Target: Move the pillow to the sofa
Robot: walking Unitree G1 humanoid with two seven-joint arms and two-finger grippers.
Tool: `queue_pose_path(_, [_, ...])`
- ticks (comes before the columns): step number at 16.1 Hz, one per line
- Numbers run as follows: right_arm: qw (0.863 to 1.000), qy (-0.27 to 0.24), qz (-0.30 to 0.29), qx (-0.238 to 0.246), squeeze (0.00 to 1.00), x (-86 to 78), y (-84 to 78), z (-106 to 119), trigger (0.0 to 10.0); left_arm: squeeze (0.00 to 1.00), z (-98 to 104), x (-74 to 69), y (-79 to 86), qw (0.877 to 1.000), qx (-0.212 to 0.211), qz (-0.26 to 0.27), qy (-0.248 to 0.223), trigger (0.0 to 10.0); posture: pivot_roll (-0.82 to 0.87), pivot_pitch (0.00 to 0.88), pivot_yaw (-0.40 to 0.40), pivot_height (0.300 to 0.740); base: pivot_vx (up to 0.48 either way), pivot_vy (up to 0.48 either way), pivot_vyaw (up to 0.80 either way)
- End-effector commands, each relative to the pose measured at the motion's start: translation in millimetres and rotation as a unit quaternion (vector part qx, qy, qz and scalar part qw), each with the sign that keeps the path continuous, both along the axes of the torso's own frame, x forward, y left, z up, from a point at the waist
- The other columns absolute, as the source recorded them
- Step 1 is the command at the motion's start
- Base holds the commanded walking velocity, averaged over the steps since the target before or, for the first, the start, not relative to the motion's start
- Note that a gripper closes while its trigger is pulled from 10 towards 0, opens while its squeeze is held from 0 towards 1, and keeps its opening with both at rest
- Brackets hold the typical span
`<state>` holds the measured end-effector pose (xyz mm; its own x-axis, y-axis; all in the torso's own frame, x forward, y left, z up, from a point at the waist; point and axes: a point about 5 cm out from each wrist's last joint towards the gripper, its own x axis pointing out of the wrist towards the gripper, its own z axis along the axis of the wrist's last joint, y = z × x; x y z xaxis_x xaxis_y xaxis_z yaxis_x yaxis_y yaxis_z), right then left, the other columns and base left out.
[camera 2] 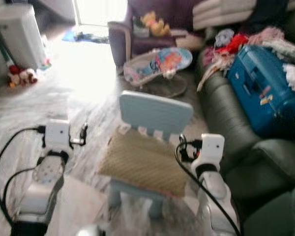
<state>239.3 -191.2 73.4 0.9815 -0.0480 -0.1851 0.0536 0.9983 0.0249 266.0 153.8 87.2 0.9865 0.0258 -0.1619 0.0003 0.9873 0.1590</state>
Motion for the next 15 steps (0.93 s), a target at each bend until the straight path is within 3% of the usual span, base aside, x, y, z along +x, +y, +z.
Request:
queue_pose_path(1, [1.000, -0.005, -0.014, -0.007, 0.00, -0.4, -7.6, 2.7, 10.0, 0.00, -0.6, 0.0, -5.7, 1.000, -0.014, -0.004, 0.008, 10.0, -0.01, 0.000, -0.053, 0.740, 0.000, 0.000, 0.00])
queue_pose_path(3, [1.000, -0.004, -0.018, -0.005, 0.00, -0.4, -8.3, 2.9, 10.0, 0.00, -0.1, -2.3, -9.0, 0.999, -0.039, -0.028, 0.012, 10.0, -0.01, 0.000, -0.053, 0.740, 0.000, 0.000, 0.00])
queue_pose_path(7, [1.000, 0.001, -0.016, -0.005, 0.00, 1.0, -7.9, 1.0, 10.0, 0.00, 1.8, -2.4, -6.0, 0.999, -0.036, -0.031, -0.003, 10.0, -0.01, 0.000, -0.055, 0.740, 0.000, 0.000, -0.66])
queue_pose_path(13, [1.000, 0.002, -0.015, -0.001, 0.00, 0.7, -7.0, 1.0, 10.0, 0.00, 2.1, -3.4, -3.7, 0.999, -0.036, -0.035, 0.002, 10.0, -0.01, 0.000, -0.053, 0.740, 0.000, 0.000, 0.00])
queue_pose_path(15, [1.000, 0.003, -0.016, -0.001, 0.00, 0.6, -7.2, 0.8, 10.0, 0.00, 2.2, -3.2, -4.1, 0.999, -0.034, -0.038, 0.002, 10.0, -0.01, 0.000, -0.053, 0.740, 0.127, 0.000, -0.80])
